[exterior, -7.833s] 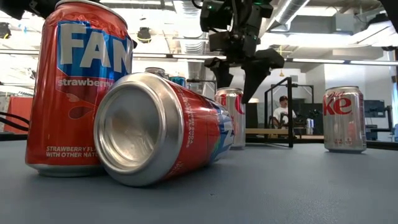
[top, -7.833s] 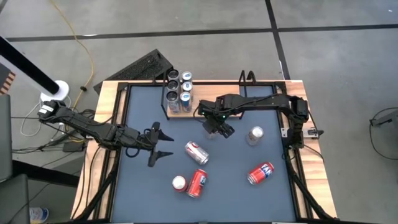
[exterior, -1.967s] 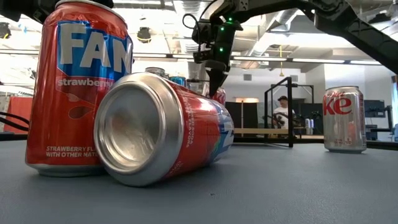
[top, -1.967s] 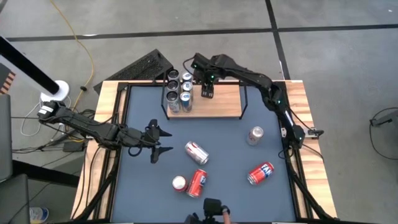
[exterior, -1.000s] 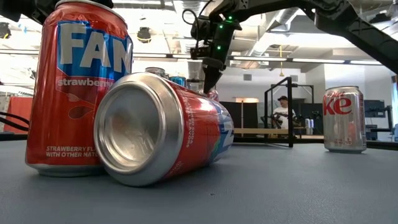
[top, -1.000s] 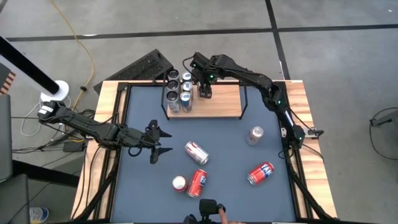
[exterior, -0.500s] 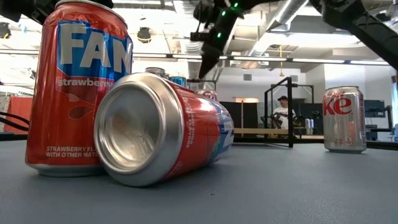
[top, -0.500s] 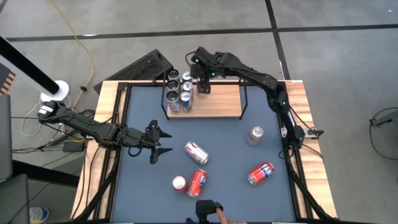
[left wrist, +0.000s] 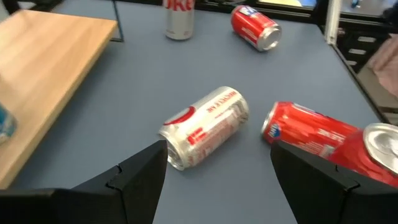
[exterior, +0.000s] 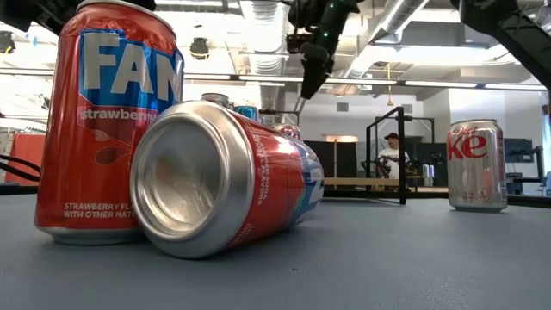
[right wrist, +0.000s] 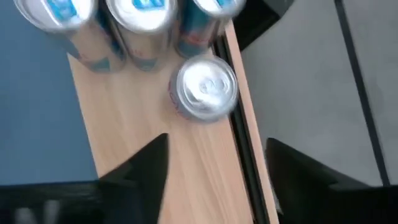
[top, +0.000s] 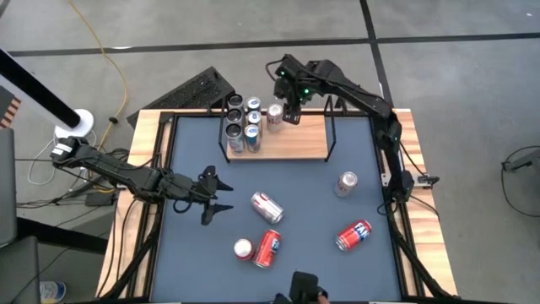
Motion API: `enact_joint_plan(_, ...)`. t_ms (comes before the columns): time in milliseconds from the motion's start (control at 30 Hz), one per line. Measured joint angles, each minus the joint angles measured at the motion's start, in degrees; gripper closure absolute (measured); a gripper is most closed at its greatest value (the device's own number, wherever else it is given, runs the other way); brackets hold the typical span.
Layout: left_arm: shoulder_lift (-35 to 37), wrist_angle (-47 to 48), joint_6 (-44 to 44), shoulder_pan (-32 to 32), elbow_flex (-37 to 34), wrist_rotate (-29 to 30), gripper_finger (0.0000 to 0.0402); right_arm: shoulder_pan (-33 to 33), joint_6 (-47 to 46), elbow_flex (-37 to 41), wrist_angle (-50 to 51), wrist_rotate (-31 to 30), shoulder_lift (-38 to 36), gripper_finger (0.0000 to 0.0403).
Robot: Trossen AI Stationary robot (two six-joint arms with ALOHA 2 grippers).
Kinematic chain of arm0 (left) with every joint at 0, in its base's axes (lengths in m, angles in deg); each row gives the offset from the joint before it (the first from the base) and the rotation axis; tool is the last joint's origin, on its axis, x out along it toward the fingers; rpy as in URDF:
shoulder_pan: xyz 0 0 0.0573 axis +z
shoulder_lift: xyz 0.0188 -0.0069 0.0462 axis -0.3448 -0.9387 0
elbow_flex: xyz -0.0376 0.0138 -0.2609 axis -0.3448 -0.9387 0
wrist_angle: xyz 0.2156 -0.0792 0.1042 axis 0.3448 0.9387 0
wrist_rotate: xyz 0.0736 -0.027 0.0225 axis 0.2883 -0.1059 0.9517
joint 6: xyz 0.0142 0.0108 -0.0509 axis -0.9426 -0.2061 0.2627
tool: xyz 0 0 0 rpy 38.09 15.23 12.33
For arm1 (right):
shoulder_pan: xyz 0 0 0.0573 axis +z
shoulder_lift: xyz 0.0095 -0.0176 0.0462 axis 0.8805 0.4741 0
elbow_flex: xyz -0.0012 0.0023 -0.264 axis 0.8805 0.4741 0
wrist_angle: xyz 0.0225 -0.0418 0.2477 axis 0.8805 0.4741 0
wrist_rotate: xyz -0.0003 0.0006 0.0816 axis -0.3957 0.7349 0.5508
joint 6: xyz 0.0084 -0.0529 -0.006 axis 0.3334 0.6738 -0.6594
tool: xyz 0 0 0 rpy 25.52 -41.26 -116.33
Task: Place canned beverage on shelf
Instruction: Put the middle silver soda can on the shelf
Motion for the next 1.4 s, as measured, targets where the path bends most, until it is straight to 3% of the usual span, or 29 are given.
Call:
enact_joint_plan(233, 0.53, 0.77, -0.46, 0.0, 0.0, -2.14, 0.0127, -1.54, -2.03, 8.32, -6.3, 0.29, -0.06, 0.0354)
enact_joint_plan(300, 0.91, 1.44, -0.26, 0.0, 0.0, -2.54, 0.0127, -1.91, -1.99, 11.59, -8.02, 0.2, 0.09, 0.0389)
enact_joint_plan(600, 2.01, 2.5, 0.44, 0.0, 0.0, -1.79, 0.0127, -2.47, -0.97, 18.08, -15.58, 0.02, 0.09, 0.0401)
enact_joint_plan(1033, 2.01, 2.45, 0.76, 0.0, 0.0, -0.53, 0.0127, -3.48, 0.41, 18.48, -20.6, -0.33, 0.22, 0.0403)
enact_joint_plan(1167, 1.99, 2.45, 0.91, 0.0, -0.01, -0.57, 0.0127, -3.22, -0.75, 18.5, -17.49, -2.51, -0.63, 0.0403)
enact_joint_plan(1400, 1.99, 2.47, 0.63, 0.0, 0.0, -0.59, 0.0127, 1.94, -4.42, 18.39, -11.0, -0.47, -4.48, 0.0403)
